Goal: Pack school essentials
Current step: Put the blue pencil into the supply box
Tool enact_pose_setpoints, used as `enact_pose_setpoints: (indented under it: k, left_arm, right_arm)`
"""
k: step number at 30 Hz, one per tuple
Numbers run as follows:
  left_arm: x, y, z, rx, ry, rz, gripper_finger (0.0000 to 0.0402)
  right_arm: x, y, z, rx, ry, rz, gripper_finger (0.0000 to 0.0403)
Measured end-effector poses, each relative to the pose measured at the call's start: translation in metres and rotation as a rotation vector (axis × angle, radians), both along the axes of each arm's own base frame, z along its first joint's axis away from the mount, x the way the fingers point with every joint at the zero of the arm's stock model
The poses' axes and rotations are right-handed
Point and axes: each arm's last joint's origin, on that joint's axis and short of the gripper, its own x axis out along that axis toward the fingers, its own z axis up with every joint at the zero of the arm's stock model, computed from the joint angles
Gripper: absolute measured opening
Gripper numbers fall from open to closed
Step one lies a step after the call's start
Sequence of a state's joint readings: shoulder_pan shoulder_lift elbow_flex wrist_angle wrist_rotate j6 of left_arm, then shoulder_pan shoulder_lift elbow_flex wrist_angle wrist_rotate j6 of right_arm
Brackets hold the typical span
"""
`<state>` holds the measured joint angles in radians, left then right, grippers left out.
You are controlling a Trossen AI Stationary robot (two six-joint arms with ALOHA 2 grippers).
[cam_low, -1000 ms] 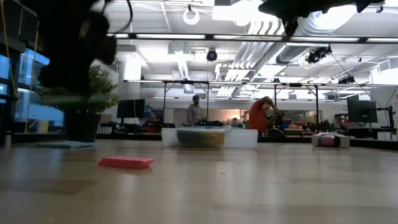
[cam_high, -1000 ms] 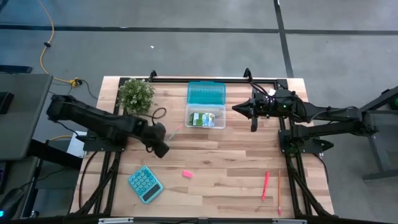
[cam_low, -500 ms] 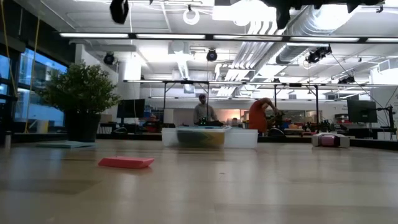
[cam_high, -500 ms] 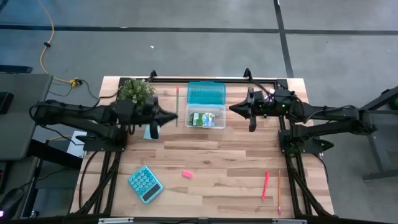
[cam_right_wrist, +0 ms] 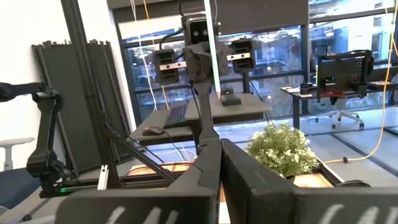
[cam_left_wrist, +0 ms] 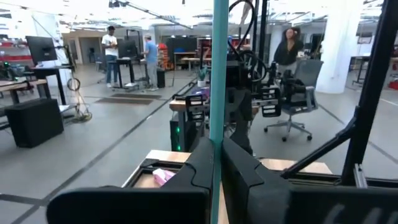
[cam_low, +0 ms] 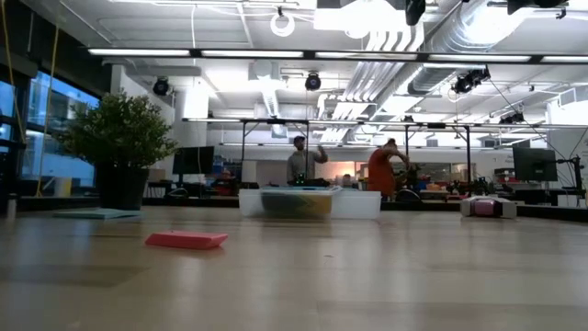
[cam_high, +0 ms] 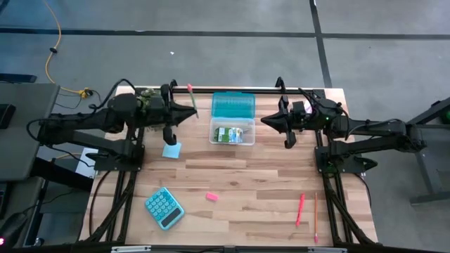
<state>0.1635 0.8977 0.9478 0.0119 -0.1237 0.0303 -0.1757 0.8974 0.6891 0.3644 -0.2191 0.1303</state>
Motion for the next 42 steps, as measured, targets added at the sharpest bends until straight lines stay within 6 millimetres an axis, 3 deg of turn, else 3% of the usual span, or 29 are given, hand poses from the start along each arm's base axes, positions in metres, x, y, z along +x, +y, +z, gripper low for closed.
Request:
enact_pose_setpoints:
  k: [10, 13, 18, 26, 32, 36, 42]
  left_arm:
    - [0.004, 0.000, -0.003, -0.032, 0.015, 0.031, 0.0000]
    - [0.016, 0.008, -0.011, -0.052, 0.144, 0.125, 0.0000]
    - [0.047, 0.040, -0.026, -0.109, 0.421, 0.194, 0.0000]
    - [0.112, 0.099, -0.096, -0.173, 0.840, 0.195, 0.0000]
    - [0.151, 0.124, -0.147, -0.139, 1.011, 0.133, 0.0000]
    - [0.166, 0.132, -0.171, -0.132, 1.094, 0.102, 0.0000]
    - [0.171, 0.134, -0.193, -0.150, 1.197, 0.081, 0.0000]
  right_arm:
    - [0.000, 0.000, 0.000, -0.003, 0.000, 0.016, 0.0000]
    - [0.000, 0.000, 0.000, -0.002, 0.000, 0.016, 0.0000]
    - [0.000, 0.000, 0.000, -0.002, 0.000, 0.015, 0.0000]
    - [0.000, 0.000, 0.000, -0.002, 0.001, 0.013, 0.0000]
    - [0.000, 0.000, -0.002, 0.002, 0.022, 0.012, 0.0000]
    - [0.000, 0.000, -0.004, 0.006, 0.040, 0.009, 0.0000]
    - [0.001, 0.000, -0.005, 0.008, 0.048, 0.009, 0.0000]
